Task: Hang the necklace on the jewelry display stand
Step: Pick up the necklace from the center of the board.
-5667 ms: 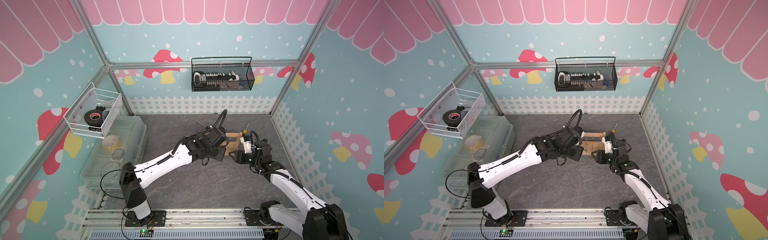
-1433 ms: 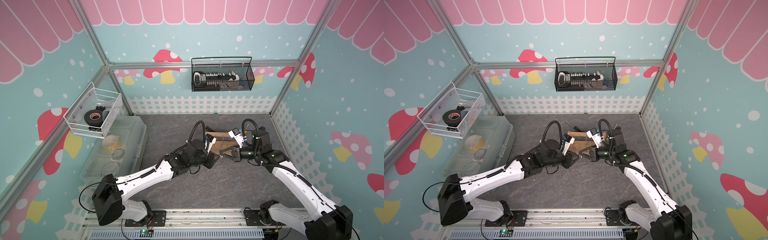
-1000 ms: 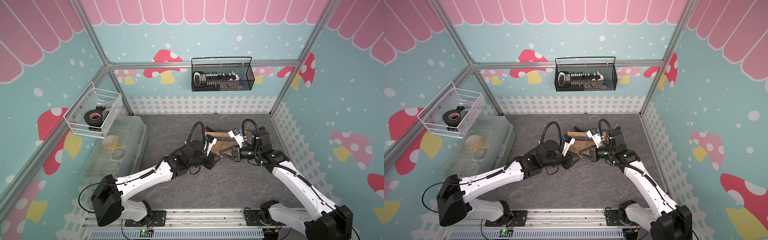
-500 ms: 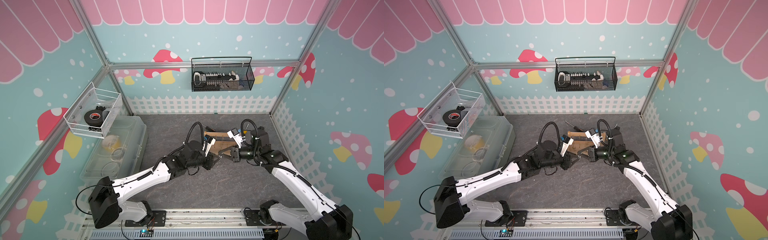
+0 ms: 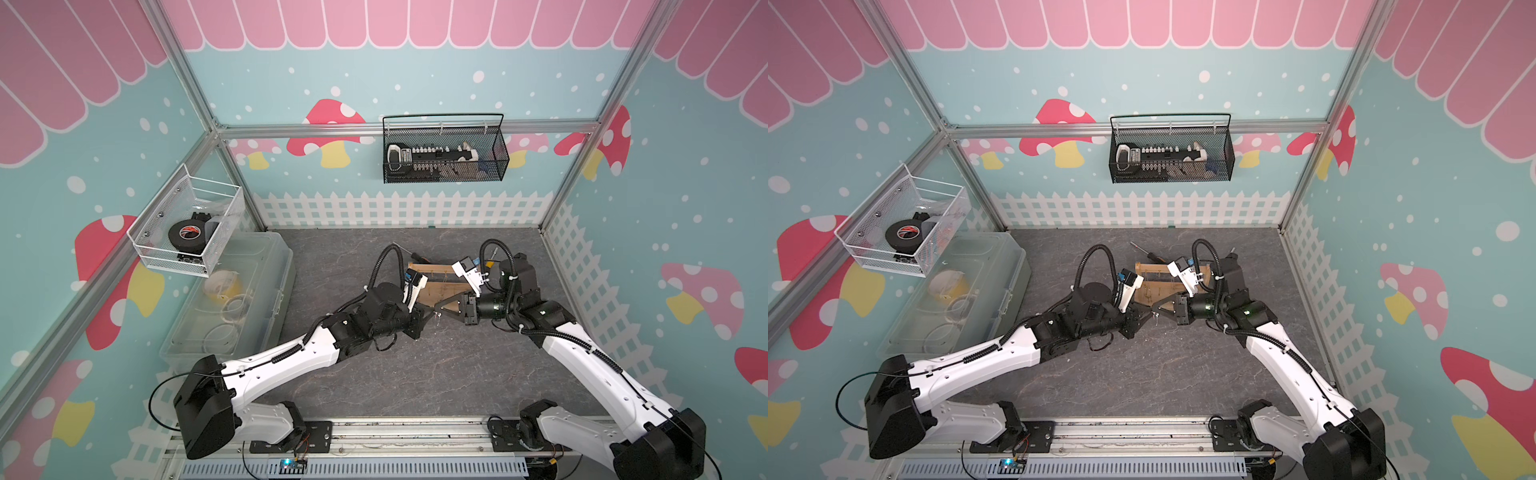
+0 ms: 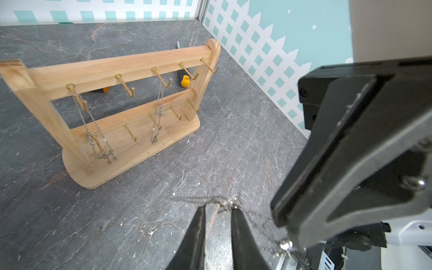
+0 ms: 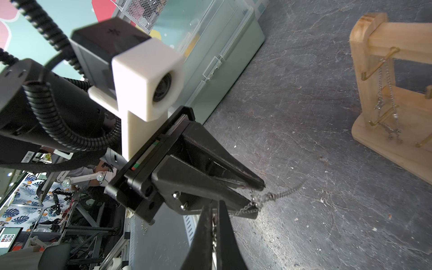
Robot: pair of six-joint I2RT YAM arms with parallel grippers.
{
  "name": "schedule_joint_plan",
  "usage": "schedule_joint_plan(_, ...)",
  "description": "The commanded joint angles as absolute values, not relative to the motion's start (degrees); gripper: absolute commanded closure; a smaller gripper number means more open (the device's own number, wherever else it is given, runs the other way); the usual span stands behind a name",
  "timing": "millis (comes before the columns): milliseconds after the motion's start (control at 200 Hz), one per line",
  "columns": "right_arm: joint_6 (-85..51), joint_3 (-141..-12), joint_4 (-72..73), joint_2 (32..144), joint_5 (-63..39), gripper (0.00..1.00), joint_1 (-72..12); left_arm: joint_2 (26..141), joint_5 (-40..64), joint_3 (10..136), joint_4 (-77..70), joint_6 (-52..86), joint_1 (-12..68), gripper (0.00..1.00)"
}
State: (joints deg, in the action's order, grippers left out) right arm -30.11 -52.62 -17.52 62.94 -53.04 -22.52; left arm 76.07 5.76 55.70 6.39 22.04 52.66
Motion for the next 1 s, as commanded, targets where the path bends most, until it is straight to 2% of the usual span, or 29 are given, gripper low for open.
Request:
schedule_joint_plan(0, -30.8, -52.8, -16.5, 63.3, -54.1, 1.0, -22.9, 75.2, 5.4, 54.5, 5.3, 20.7, 53.4, 0.82)
schedule_joint_plan(340, -31.2, -53.4, -16.0, 63.5, -54.0, 1.0, -22.9, 75.3, 4.6, 53.8, 5.5, 20.7, 53.7, 0.86)
schedule_joint_plan(555, -31.3, -53.5, -15.5, 63.5, -54.1, 1.0, -22.9, 75.3, 6.9, 53.7, 5.9, 20.5, 53.7, 0.77)
schedule_joint_plan(996, -31.8, -53.6, -14.6, 64.0, -54.2, 1.0, -23.3, 75.1, 6.1, 53.4, 6.3, 20.3, 53.7, 0.75)
